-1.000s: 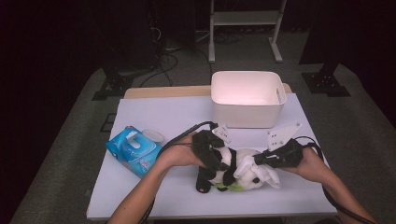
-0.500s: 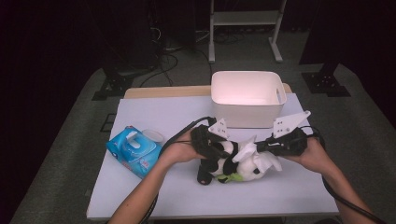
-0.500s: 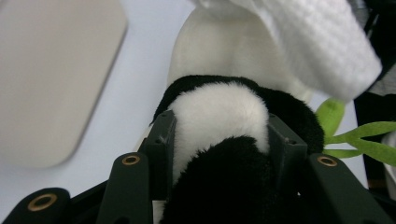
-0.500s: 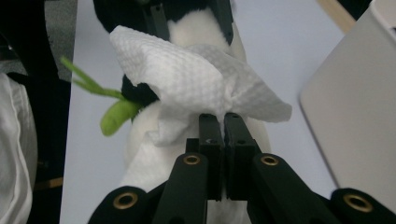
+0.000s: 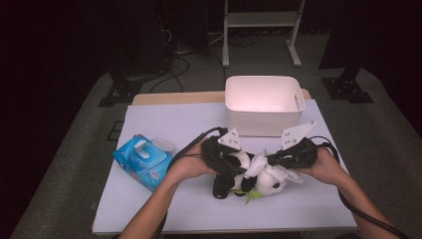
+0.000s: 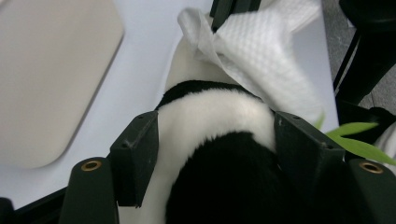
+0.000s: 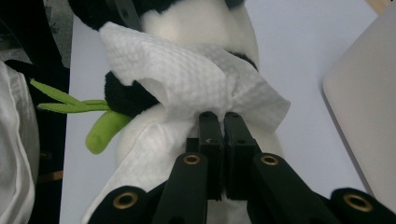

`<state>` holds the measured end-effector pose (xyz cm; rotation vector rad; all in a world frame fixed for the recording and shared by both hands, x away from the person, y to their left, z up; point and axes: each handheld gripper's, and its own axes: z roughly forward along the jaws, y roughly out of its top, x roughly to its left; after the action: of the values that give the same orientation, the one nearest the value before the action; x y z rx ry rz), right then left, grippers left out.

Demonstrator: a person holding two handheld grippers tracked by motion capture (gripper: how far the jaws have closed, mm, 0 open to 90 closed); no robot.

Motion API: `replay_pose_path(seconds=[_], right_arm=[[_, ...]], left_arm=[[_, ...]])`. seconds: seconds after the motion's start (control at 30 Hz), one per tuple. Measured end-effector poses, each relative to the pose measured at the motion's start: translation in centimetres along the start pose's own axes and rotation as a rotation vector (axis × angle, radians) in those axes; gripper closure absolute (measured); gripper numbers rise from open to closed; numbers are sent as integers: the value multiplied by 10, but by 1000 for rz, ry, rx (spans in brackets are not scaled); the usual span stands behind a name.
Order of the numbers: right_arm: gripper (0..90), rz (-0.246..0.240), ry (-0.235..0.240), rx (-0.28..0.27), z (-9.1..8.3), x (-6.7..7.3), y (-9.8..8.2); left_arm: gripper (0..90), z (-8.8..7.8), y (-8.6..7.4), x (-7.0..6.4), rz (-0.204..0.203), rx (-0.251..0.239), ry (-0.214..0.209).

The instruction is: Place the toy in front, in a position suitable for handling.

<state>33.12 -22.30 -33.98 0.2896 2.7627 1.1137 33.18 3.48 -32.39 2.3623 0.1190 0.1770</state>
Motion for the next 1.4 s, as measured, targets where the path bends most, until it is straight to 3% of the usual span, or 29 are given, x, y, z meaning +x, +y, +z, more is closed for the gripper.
replay_pose_path(seconds=[0.13,0.2,0.27,0.33,0.5,0.7,0.83,0.97,1.07,1.13,1.23,1.4], right_arm=[[871,12,13,-8,-2,1,-5],[871,15,15,-10,-2,1,-6],[870,11,14,-5,-2,2,-4],[870,-3,13,3,-2,3,0],[870,-43,1,6,-2,8,18],[870,-129,47,15,30,18,53],[869,-153,64,35,37,20,64],[870,-164,36,86,27,21,57],[870,-144,-4,149,15,19,39],[870,-95,8,117,4,17,25],[870,-64,-26,96,-16,16,10],[870,7,-60,115,-31,11,-20]], left_arm=[[266,-18,-8,0,-17,1,-8],[262,-22,-15,1,-48,-19,-14],[262,-20,-21,2,-69,-21,-31],[270,-14,-25,1,-63,-15,-46],[299,-6,-27,-2,-60,-22,-40],[318,-3,-30,-11,-38,-18,-20],[322,-4,-35,-13,-49,-47,-20],[326,-4,-33,-14,-35,-28,-14],[328,-4,-34,-14,-45,-48,-22],[330,-3,-34,-15,-43,-54,-24],[330,-4,-35,-15,-49,-51,-18],[330,-4,-35,-13,-51,-48,-18]])
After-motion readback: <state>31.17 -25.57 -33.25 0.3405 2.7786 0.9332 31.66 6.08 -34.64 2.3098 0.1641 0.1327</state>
